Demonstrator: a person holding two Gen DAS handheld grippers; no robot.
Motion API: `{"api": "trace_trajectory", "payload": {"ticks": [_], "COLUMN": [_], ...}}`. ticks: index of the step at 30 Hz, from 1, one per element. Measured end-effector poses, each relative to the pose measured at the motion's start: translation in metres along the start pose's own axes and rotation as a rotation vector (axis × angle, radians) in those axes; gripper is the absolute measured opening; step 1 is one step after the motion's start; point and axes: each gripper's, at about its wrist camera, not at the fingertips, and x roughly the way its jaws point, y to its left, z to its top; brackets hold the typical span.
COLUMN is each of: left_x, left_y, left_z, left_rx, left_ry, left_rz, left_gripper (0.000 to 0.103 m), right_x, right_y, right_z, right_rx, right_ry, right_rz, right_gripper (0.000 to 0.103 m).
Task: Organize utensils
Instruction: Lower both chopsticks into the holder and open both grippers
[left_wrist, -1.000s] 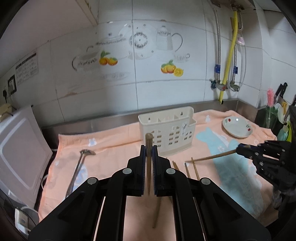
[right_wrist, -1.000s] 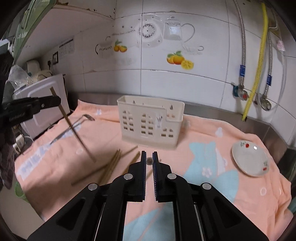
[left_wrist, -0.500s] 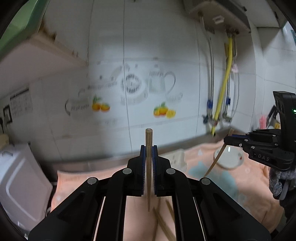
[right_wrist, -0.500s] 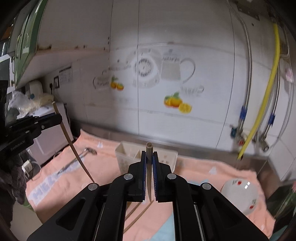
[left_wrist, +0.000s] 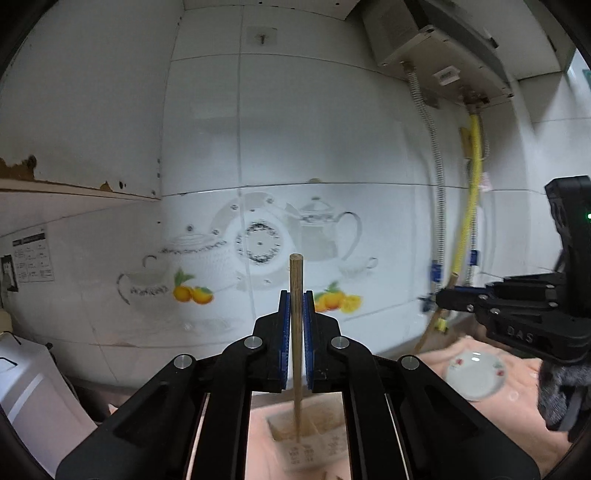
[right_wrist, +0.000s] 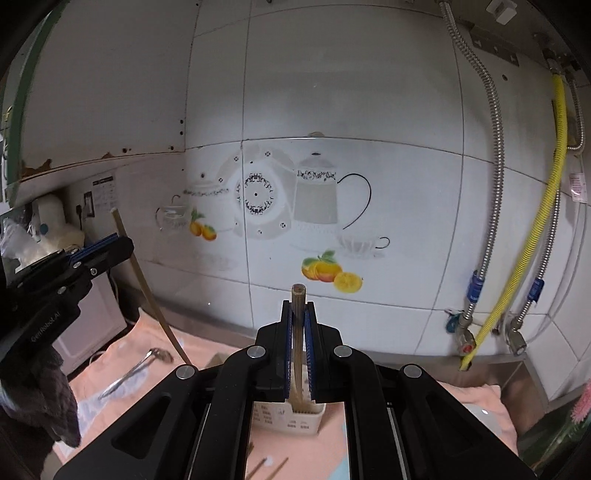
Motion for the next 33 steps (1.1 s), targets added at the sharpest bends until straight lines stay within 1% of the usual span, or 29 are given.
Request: {"api": "trace_trajectory", "payload": {"ticks": [1, 9, 14, 16, 20, 22, 24, 27, 31, 33], "left_x": [0.006, 0.039, 0.047, 0.043, 0.03, 0.026, 0.027, 0.034, 0.047, 0.054], "left_y": [0.004, 0.033, 0.043, 0.044, 0.038, 0.032, 0.028, 0.024, 0.026, 0.029], "left_z": [-0.003, -0.035, -0.039, -0.036, -0.022, -0.016, -0.012, -0.013, -0.025, -0.033], "left_rx": [-0.019, -0.106, -0.144, -0.151, -0.127, -0.1, -0.087, -0.077, -0.099, -0.113], "left_ry": [0.008, 0.042, 0.058, 0.045, -0.011, -0.046, -0.056, -0.058, -0.027, -0.009], "left_rz": [-0.01, -0.001, -0.017, -0.032, -0.034, -0.024, -0.019, -0.011, -0.011, -0.012], "left_gripper": [0.005, 0.005, 0.005, 0.005, 0.005, 0.005, 0.005, 0.005, 0.005, 0.005], "right_x": [0.008, 0.055, 0.075, 0.082, 0.09, 0.093, 0.093, 0.09, 0.083, 0.077], "right_y": [0.0, 0.003, 0.003, 0.003, 0.002, -0.001, -0.002, -0.004, -0.005, -0.006], "right_z": [-0.002, -0.028, -0.044, -0.05, -0.06, -0.064, -0.066, -0.067, -0.068, -0.068], "right_rx": [0.004, 0.016, 0.009, 0.002, -0.004, 0.005, 0.01, 0.01, 0.003, 0.005], "right_ry": [0.008, 0.073, 0.126, 0.148, 0.17, 0.179, 0.183, 0.18, 0.168, 0.153], "right_rz": [-0.002, -0.008, -0.021, -0.022, -0.04, -0.039, -0.043, -0.045, -0.05, -0.051], "right_gripper": [0.007, 0.007, 0.007, 0.007, 0.007, 0.007, 0.007, 0.007, 0.009, 0.011]}}
